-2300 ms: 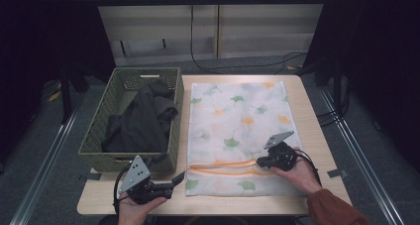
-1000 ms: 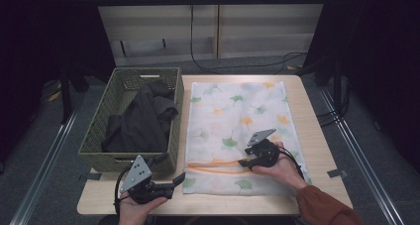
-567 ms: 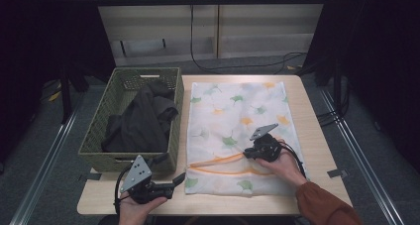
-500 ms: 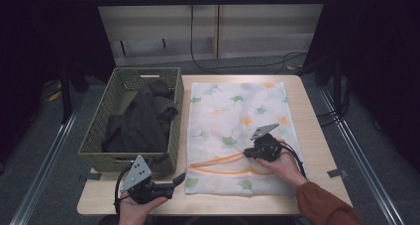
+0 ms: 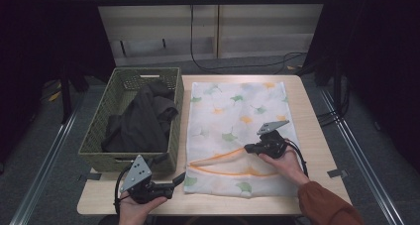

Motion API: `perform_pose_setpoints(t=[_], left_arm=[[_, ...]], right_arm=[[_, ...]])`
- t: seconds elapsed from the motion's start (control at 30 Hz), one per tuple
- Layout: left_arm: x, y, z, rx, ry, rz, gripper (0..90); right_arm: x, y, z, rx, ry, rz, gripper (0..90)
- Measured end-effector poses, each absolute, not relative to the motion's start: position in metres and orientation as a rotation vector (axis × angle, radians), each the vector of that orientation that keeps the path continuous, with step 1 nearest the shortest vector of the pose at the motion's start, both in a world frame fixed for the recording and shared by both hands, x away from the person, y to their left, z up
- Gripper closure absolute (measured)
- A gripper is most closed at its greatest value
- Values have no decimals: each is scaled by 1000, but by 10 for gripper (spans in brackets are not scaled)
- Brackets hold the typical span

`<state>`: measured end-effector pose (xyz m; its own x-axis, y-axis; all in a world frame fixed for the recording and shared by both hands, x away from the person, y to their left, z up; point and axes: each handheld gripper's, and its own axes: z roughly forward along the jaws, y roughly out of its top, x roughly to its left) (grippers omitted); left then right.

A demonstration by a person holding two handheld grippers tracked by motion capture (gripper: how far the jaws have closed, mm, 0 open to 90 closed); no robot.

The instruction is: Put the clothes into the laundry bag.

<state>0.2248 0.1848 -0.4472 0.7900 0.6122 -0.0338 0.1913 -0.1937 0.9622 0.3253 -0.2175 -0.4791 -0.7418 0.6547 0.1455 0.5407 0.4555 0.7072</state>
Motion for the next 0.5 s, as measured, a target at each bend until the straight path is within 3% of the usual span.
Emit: perform_pose_setpoints(t=[0.5], left_arm=[[225,186,-447,1762,623,429,165]], right_arm=[[330,-232,-451,1114,2413,1394,896]])
